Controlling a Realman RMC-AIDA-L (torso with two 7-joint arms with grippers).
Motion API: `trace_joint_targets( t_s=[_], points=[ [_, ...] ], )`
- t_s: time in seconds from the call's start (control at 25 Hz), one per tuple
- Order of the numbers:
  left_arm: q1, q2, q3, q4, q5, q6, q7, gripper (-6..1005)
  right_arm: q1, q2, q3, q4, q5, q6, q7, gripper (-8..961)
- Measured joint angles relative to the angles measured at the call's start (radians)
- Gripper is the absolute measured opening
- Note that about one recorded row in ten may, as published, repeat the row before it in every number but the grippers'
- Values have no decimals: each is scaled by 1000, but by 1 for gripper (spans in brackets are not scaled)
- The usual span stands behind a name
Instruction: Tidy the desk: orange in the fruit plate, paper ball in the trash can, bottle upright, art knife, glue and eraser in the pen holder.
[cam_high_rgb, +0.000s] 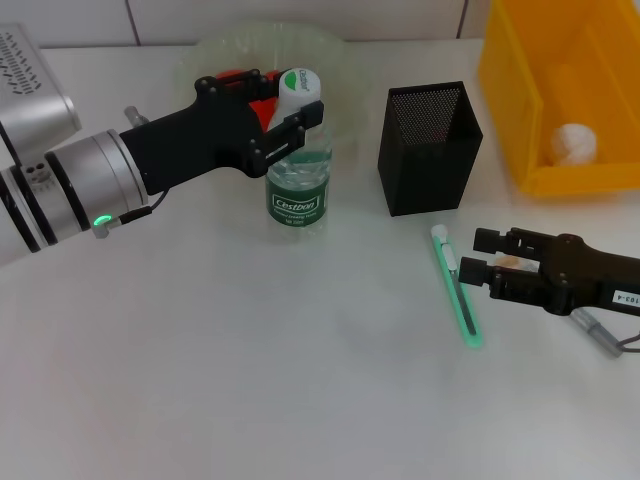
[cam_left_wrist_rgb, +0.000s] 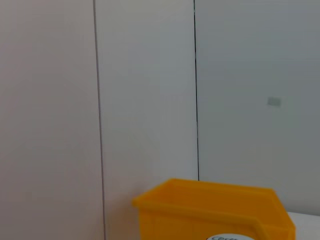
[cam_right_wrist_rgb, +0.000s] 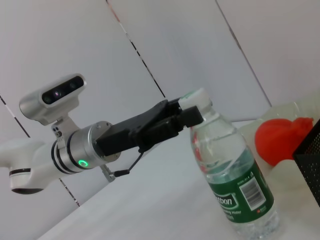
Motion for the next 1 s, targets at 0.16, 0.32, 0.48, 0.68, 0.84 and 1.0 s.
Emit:
trace_joint_targets(
  t_s=[0.16, 0.32, 0.48, 0.68, 0.84, 1.0],
  points=[
    [-8, -1, -1, -21, -5, -17, 14, 464, 7, 0, 0, 0, 0, 1, 0, 721],
    [-11, -1, -2, -31, -31, -33, 7, 477, 19, 0, 1, 0, 0, 2, 0, 721],
    [-2, -1, -3, -37, -56, -27, -2, 490, 28, 0, 1, 0, -1, 7, 1, 721],
    [13, 0, -3, -37, -77, -12, -43, 507, 38, -1, 0, 0, 1, 11, 2, 720],
    [41, 5, -3, -25, -100, 59, -63, 520, 47, -2, 0, 0, 3, 11, 2, 720],
    [65, 11, -3, -10, -111, 180, -91, 677, 55, -2, 0, 0, 3, 11, 2, 719]
  ],
)
